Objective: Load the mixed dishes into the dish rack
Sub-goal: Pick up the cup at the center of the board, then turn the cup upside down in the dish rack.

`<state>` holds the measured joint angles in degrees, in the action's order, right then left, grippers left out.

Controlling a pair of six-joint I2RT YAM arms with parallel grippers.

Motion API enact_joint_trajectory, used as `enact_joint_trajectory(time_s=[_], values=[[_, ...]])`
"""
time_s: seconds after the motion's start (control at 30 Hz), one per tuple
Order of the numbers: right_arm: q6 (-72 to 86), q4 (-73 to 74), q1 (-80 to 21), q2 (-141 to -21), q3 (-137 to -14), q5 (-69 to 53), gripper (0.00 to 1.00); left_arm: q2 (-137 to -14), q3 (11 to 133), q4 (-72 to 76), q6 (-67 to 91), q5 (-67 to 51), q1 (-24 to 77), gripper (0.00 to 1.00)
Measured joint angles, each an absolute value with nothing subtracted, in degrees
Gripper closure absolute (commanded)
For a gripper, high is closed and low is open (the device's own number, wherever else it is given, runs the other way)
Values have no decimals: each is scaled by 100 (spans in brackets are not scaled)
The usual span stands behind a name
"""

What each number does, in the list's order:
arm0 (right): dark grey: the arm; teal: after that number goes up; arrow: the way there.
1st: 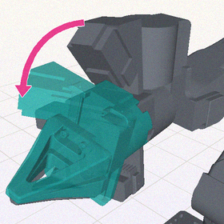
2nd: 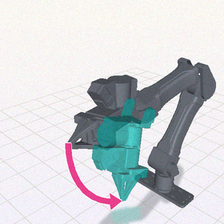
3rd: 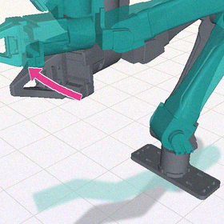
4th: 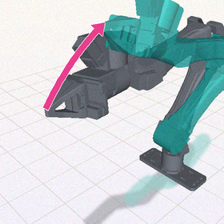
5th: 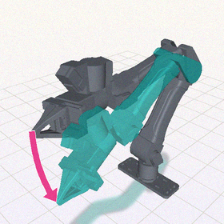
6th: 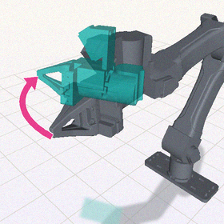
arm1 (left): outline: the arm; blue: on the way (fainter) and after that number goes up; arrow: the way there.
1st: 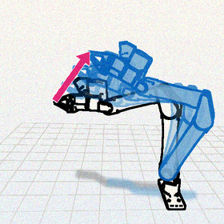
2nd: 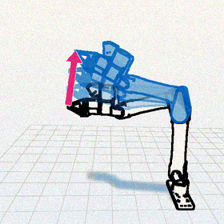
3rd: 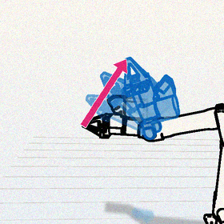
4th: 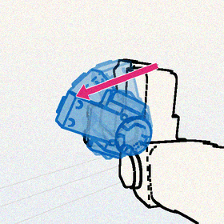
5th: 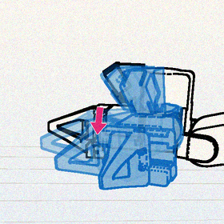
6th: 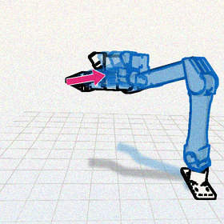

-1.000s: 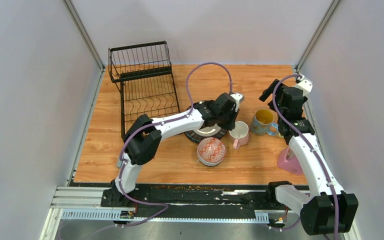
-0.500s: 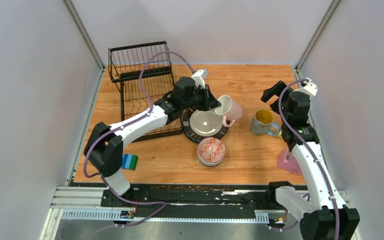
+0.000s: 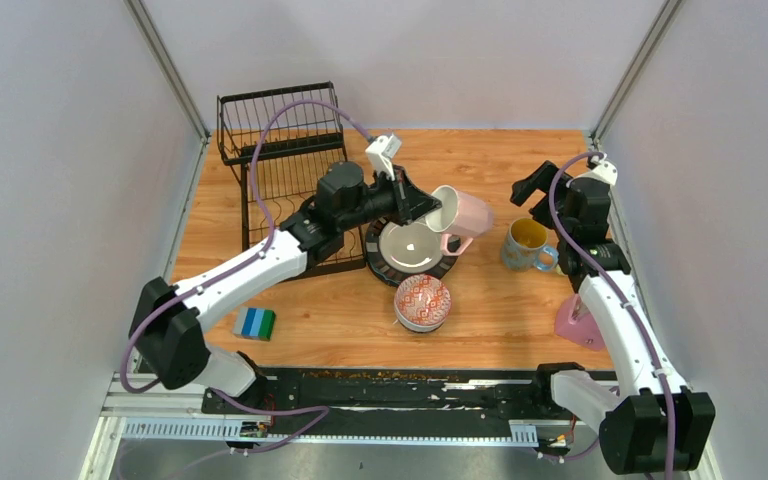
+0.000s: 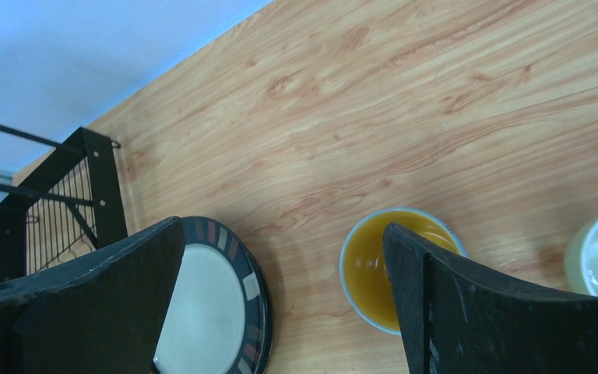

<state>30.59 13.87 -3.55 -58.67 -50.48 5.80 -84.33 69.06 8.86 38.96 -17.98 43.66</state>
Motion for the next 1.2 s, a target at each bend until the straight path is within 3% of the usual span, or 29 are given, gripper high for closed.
enact_joint_trajectory(time_s=[0.2,0.47,0.67,0.93,1.2], values=[[3052,1251,-355,-6193,-5070,-410,0,-7596,6208,1068,3496,-1271,4364,100],[3199,-137,-346,-6425,-5002,-3030,0,-6694,5468,1135,3155,-239,4259,100],[3393,-792,-346,-6667,-4963,-4204,0,-6149,4445,1599,3590,-412,3319,100],[4274,-1844,-576,-6899,-4781,-5214,1,-5935,3221,2714,4364,-805,2591,100],[5037,-2355,-1920,-7347,-4595,-5293,6,-6093,2995,4165,5109,-1267,2438,100]])
